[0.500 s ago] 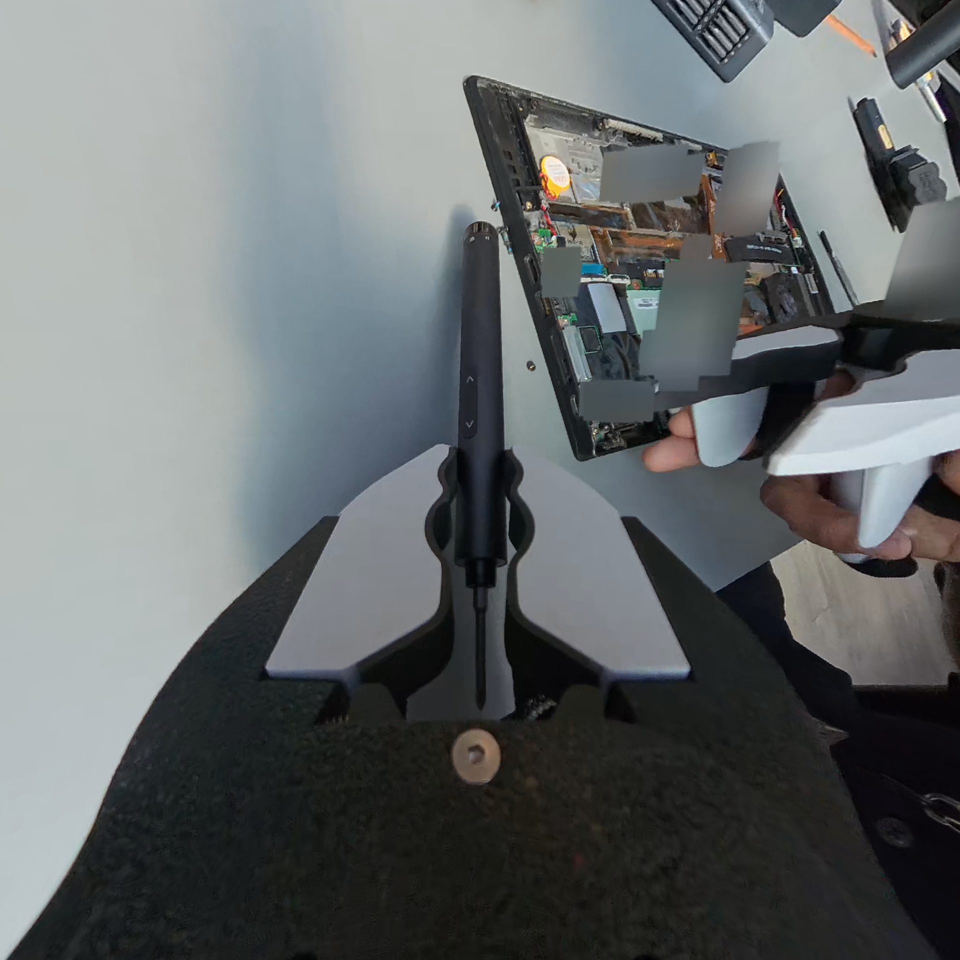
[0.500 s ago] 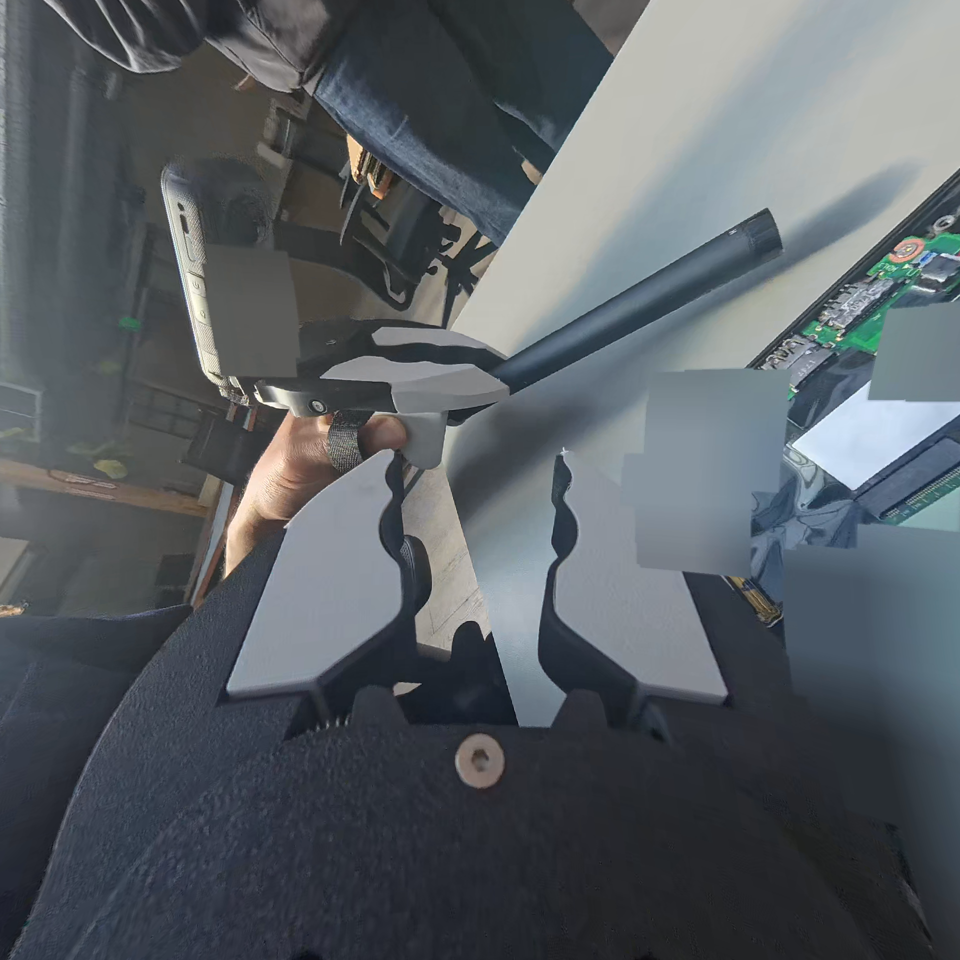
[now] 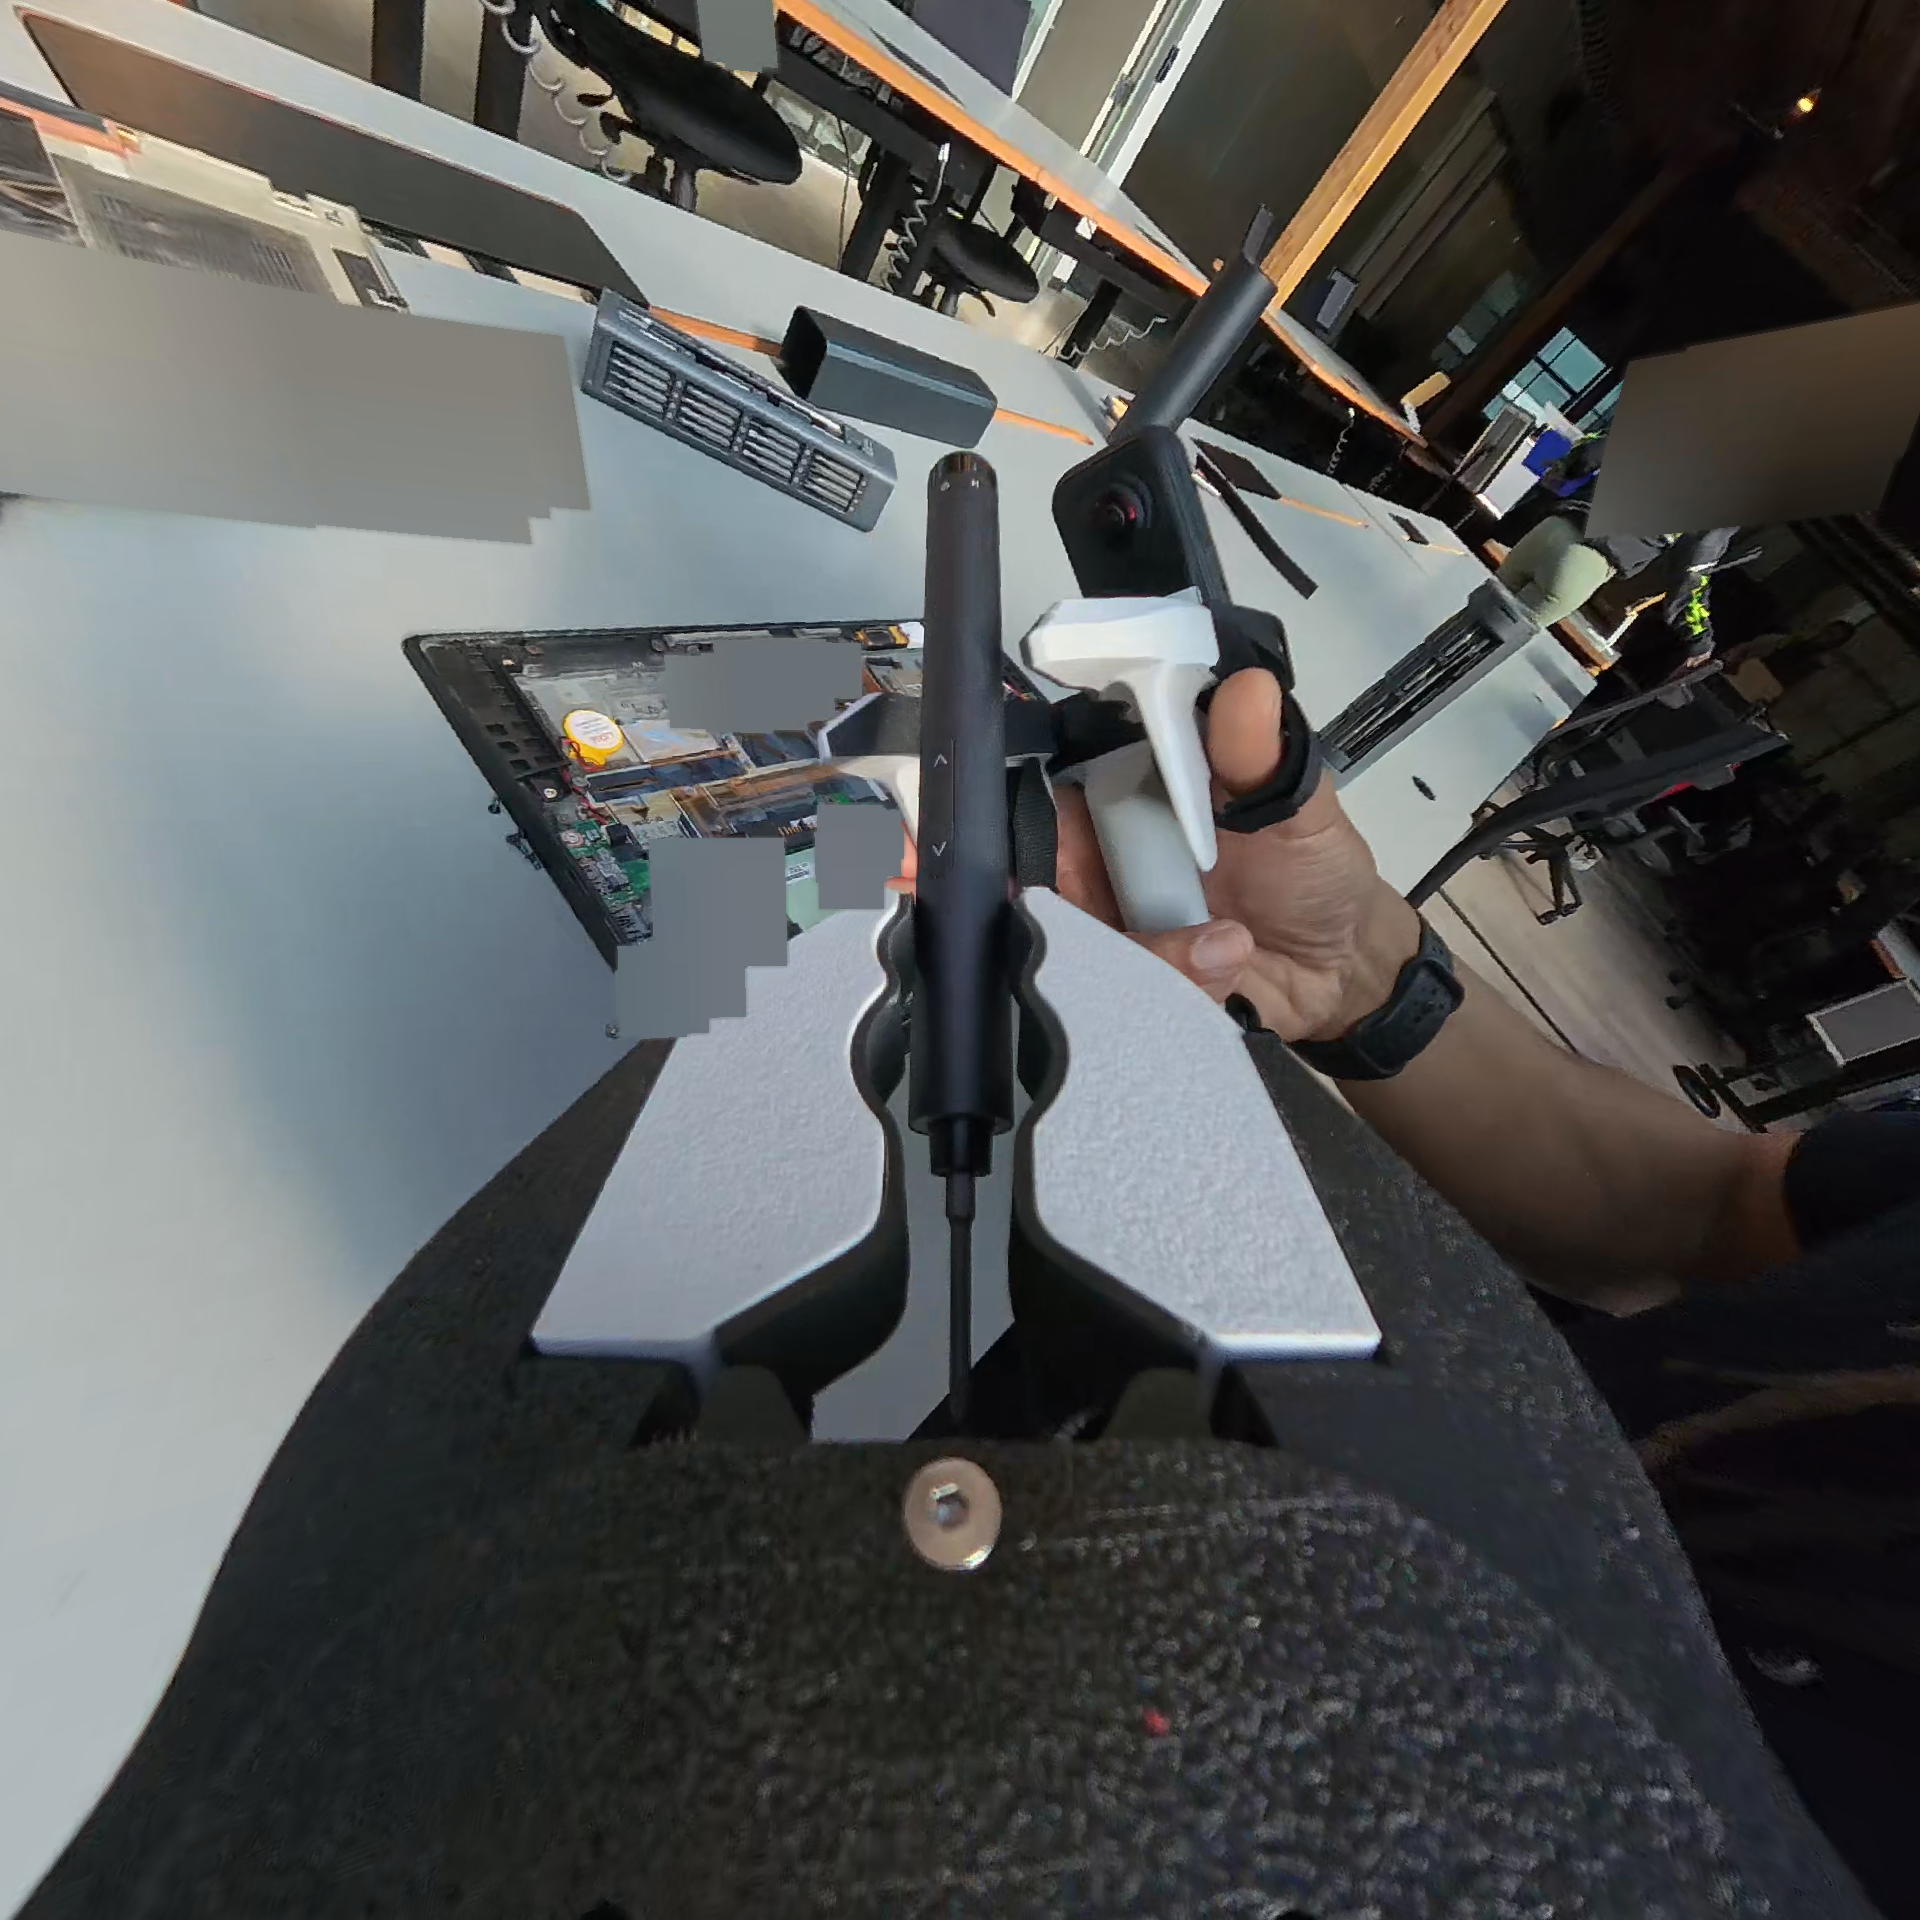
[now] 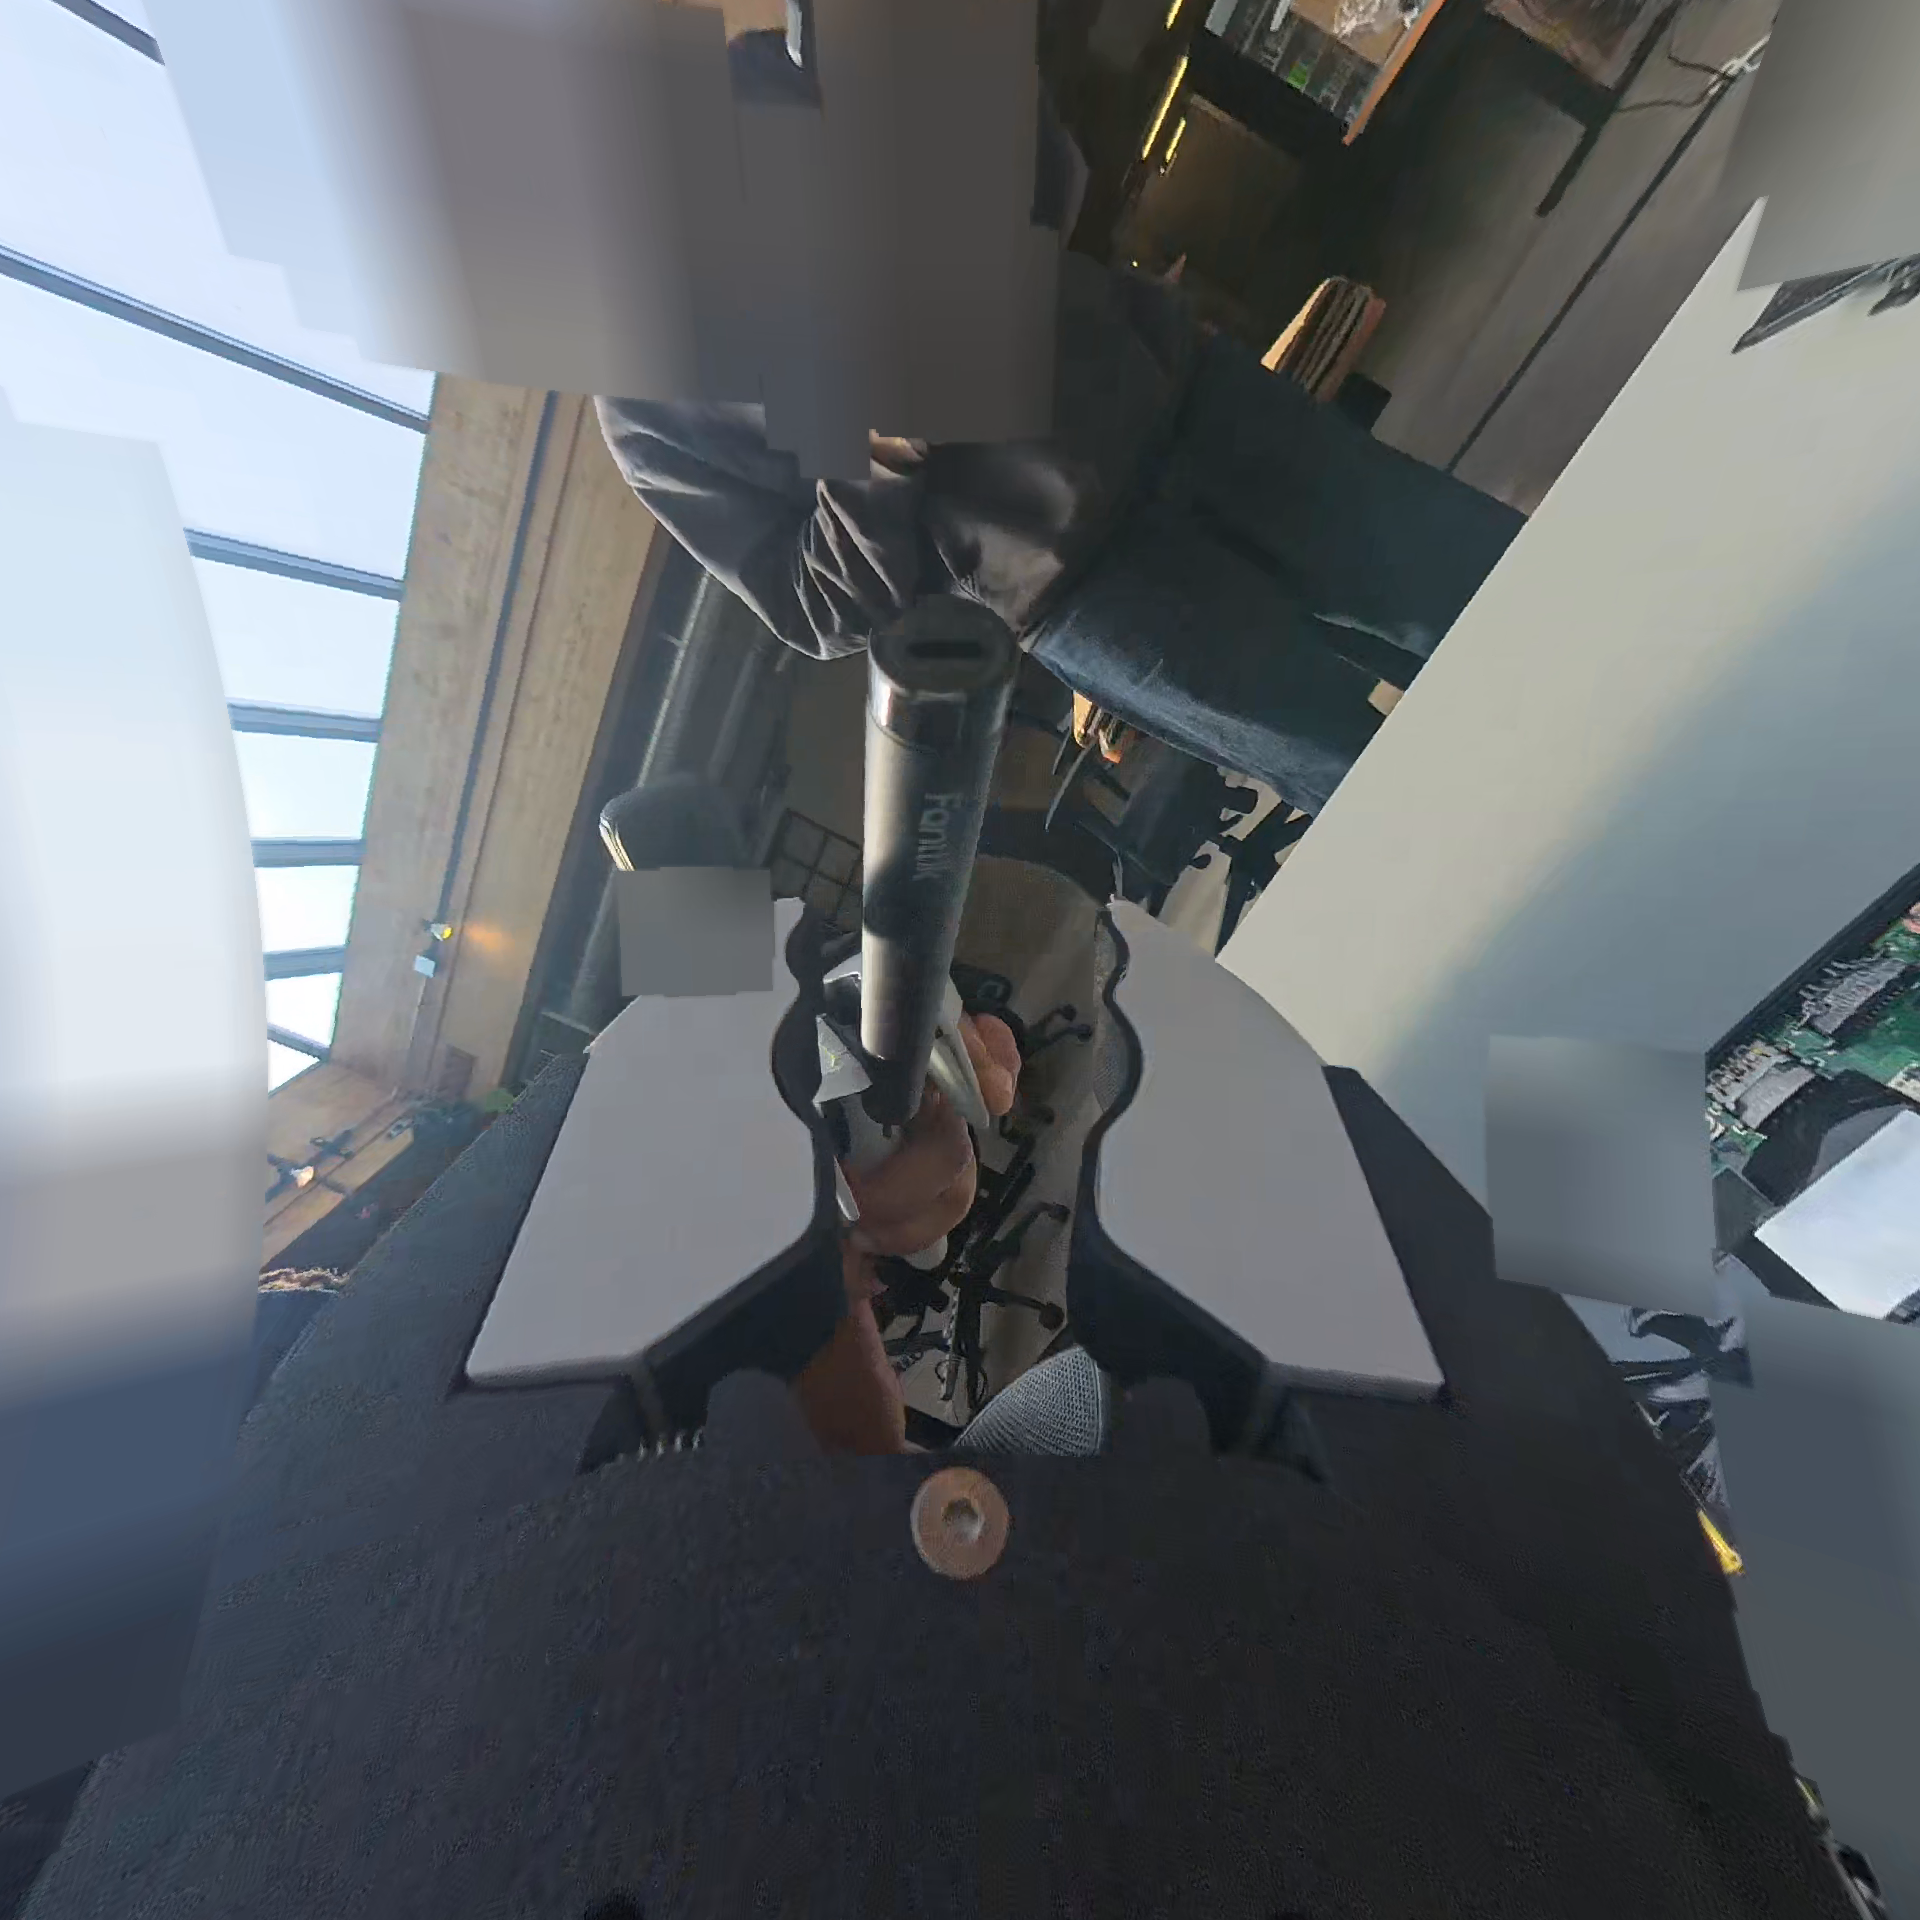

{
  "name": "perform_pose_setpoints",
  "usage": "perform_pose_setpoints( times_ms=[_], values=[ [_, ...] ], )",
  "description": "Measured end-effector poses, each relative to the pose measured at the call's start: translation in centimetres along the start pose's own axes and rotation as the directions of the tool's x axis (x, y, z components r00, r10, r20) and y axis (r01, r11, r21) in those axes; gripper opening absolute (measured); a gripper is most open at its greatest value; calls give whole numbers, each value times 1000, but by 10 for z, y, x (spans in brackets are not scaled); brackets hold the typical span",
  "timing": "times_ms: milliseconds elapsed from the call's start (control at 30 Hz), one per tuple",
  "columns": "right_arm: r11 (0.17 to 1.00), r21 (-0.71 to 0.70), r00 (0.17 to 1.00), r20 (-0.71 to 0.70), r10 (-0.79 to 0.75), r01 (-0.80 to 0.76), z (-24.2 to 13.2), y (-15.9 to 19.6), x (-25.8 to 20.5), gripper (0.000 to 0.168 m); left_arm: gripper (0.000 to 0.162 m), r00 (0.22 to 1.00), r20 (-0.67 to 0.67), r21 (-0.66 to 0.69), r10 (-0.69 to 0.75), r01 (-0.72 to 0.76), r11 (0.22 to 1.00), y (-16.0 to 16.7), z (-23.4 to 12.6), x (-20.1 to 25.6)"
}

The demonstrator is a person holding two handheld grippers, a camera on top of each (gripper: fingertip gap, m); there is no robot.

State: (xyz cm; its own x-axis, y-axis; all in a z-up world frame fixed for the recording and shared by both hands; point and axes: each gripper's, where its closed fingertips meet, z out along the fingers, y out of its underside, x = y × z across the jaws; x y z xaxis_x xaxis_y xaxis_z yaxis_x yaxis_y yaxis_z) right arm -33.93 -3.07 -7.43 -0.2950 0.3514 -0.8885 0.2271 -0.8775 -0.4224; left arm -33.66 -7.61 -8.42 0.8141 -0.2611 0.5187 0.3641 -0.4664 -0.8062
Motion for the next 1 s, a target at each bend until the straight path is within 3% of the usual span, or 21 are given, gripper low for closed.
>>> perform_pose_setpoints(
  times_ms=[200, 267, 500, 633, 733, 933, 1000],
  values=[
    [1000, 26, 999, 54, -10, 8, -13, -10, -15, 44, 16, 997, -74, 2, 0, 0, 1000, -4, 20, 16],
    [999, 42, 999, 23, -28, 27, -17, -13, -11, 17, 16, 997, -81, -8, 4, -5, 1000, -1, 27, 18],
    [995, -2, 995, -16, -99, 99, -30, -15, -7, 17, 16, 994, -104, -20, 19, -22, 1000, 5, 41, 22],
    [994, -24, 993, -51, -105, 104, -32, -17, -5, 17, 16, 977, 6, -34, 214, -214, 976, 8, 47, 19],
    [999, -5, 998, -43, -43, 42, -34, -21, -9, 22, 16, 906, 109, -72, 409, -403, 912, 8, 50, 16],
    [991, 30, 970, -202, 135, -131, -39, -16, 14, 24, 16, 824, 200, -122, 530, -516, 848, 12, 56, 5],
    [990, 39, 965, -218, 144, -139, -39, -14, 19, 18, 16, 783, 230, -152, 579, -559, 816, 16, 58, 1]
  ],
)
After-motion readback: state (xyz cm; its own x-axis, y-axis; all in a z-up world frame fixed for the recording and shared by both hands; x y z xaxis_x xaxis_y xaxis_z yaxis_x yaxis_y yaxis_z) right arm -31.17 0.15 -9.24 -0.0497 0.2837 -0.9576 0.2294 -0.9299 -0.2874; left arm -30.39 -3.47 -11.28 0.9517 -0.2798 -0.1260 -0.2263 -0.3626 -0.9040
